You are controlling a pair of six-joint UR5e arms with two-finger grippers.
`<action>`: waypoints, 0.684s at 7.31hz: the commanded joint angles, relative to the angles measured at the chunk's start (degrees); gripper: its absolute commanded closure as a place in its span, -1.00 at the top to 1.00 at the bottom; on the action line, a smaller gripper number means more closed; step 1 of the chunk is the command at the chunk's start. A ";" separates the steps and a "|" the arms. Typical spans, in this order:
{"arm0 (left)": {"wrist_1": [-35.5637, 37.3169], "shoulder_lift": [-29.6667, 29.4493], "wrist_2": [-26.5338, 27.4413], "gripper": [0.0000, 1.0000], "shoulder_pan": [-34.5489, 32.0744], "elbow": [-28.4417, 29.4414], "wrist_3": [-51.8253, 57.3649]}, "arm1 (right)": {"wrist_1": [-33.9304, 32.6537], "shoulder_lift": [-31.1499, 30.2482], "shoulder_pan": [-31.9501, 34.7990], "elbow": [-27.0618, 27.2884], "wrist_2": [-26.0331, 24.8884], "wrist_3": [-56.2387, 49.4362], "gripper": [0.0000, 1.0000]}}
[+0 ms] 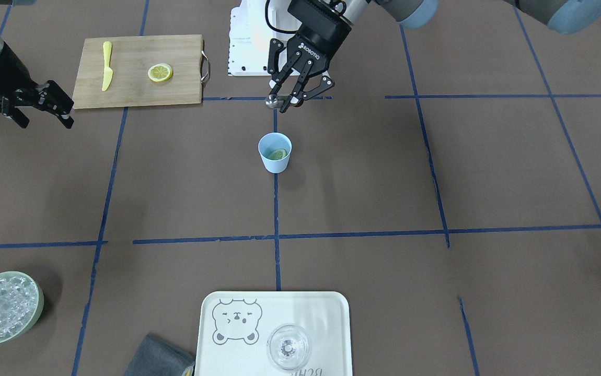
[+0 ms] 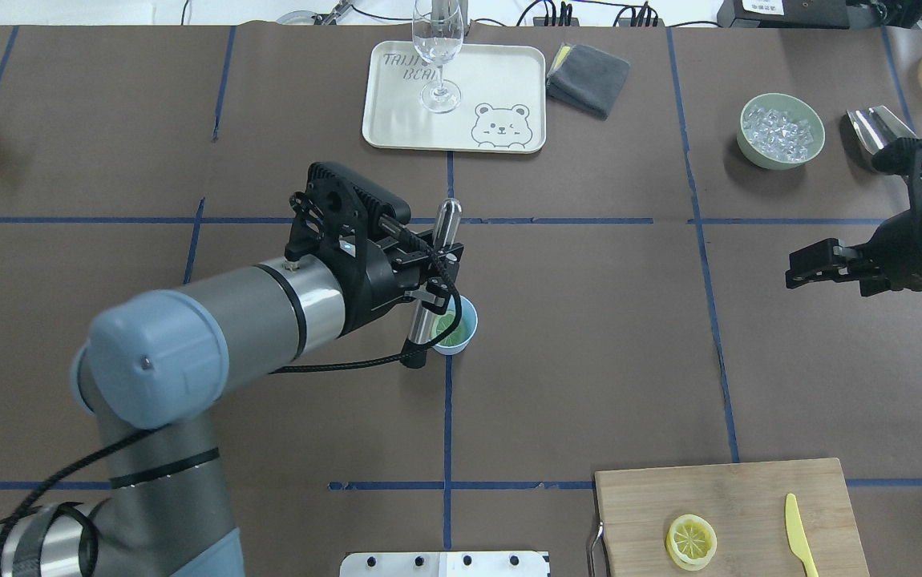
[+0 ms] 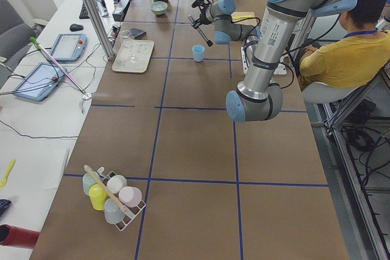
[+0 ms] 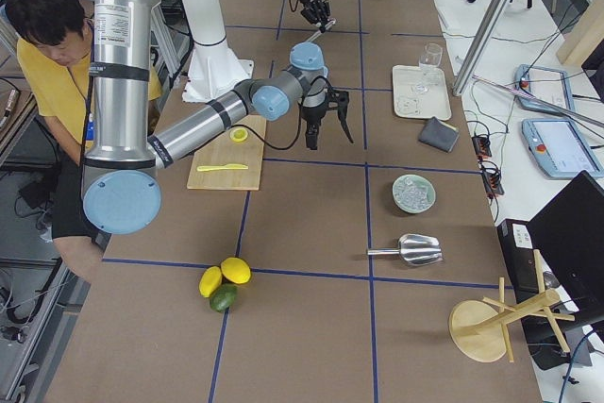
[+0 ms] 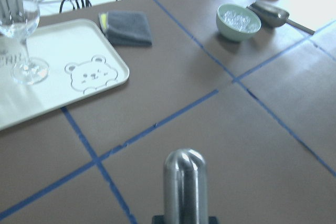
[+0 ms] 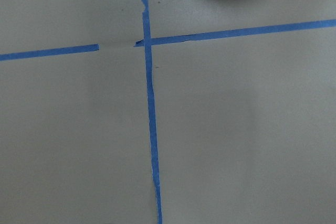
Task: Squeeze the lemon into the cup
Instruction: 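Carry the muddler with the left gripper over the blue cup, then press the muddler down into the cup onto the lemon slice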
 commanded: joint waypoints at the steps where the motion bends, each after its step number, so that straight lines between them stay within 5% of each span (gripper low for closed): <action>1: -21.97 -0.45 13.18 -1.00 2.51 11.27 2.55 | 0.00 0.18 0.27 -0.22 0.02 -0.31 0.99; 3: -23.12 -0.44 25.54 -1.00 8.10 13.51 8.09 | 0.00 0.26 0.18 -0.40 0.02 -0.31 0.99; 5: -23.12 -1.33 26.64 -1.00 8.76 13.87 8.03 | 0.00 0.27 0.18 -0.75 0.02 -0.31 0.99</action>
